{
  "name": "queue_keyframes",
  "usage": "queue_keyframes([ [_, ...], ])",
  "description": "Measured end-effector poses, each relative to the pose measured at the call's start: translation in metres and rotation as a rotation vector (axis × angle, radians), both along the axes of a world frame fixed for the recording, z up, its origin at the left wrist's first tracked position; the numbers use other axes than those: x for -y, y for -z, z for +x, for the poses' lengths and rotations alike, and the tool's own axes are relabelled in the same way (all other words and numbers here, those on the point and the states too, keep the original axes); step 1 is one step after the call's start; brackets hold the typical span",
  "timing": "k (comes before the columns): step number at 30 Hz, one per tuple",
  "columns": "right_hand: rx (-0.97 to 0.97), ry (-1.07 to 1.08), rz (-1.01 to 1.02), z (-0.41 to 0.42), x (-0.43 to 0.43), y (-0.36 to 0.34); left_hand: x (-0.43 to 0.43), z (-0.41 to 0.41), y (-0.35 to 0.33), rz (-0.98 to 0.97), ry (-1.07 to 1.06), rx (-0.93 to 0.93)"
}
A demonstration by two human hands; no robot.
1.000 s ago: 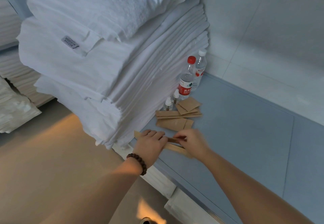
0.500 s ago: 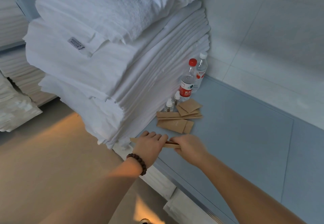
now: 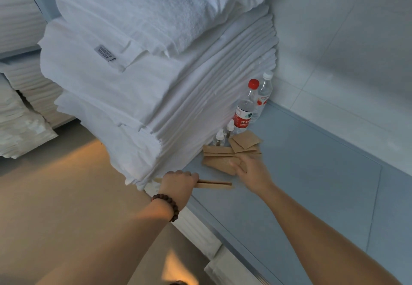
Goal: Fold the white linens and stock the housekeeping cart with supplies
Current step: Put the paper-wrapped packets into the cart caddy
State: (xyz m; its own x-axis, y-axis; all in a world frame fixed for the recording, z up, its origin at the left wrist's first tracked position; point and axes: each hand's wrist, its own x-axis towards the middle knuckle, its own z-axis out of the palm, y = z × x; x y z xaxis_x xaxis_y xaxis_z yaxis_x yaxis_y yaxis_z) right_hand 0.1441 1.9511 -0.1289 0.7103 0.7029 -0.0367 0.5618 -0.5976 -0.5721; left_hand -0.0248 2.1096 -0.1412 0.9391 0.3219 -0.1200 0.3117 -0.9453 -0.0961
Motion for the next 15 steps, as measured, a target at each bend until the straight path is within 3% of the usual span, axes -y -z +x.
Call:
queue_keyframes([
  [7, 0.182, -0.207, -0.432, 0.028, -0.027, 0.042, -0.01, -0.006, 0.015, 0.008, -0.032, 0.026],
  [15, 0.253, -0.252, -0.457, 0.025, -0.024, 0.059, -0.009, -0.012, 0.019, 0.011, -0.063, 0.043],
])
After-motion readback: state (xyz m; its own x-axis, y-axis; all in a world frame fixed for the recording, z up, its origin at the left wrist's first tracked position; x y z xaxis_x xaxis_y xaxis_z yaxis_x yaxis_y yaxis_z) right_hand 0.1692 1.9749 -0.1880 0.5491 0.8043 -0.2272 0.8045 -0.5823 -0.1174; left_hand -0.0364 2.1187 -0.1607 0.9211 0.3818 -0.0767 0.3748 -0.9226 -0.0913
